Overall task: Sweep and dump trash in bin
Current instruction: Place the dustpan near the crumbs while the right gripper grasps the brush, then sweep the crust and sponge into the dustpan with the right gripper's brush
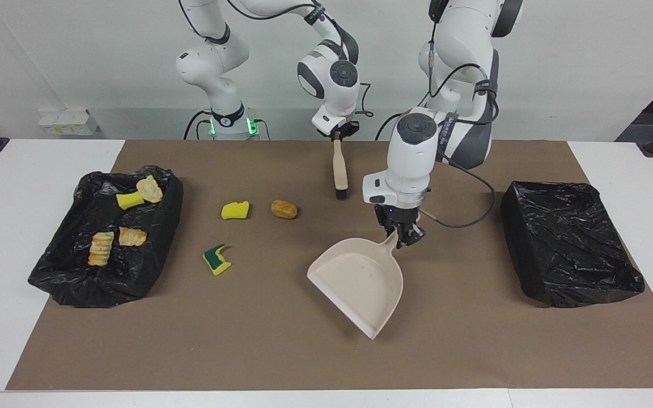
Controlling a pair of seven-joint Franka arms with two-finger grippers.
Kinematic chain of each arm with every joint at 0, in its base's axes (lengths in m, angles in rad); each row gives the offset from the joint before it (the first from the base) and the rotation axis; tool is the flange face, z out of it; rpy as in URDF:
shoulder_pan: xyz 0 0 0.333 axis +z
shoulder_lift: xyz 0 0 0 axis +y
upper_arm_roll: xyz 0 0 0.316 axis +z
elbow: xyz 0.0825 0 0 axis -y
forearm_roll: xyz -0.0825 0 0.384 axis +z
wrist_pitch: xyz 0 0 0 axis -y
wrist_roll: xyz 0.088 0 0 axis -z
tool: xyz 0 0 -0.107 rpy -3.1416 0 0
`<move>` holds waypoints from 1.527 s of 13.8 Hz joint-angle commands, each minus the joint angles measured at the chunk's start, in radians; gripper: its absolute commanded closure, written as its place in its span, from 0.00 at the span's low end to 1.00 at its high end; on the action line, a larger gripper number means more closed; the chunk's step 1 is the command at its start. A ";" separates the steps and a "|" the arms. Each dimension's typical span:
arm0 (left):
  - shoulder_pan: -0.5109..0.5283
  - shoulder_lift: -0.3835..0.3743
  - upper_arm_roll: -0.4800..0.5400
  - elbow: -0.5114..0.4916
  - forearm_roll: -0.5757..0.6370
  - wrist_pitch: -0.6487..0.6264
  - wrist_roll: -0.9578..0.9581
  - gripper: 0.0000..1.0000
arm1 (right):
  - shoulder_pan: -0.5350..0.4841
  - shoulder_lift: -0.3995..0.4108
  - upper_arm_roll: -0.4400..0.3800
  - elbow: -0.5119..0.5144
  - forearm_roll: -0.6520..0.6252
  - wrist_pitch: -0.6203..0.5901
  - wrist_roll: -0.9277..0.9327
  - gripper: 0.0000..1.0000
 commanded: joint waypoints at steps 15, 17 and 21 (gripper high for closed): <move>0.005 -0.143 -0.008 -0.277 0.018 0.051 0.409 1.00 | -0.583 -0.095 -0.006 0.077 -0.251 -0.394 -0.147 1.00; 0.002 -0.167 -0.008 -0.322 0.020 0.064 0.408 1.00 | -0.616 -0.147 -0.006 0.004 -0.289 -0.403 -0.143 1.00; -0.016 -0.194 -0.008 -0.369 0.046 0.093 0.406 1.00 | -0.645 -0.294 -0.006 -0.202 -0.315 -0.369 -0.238 1.00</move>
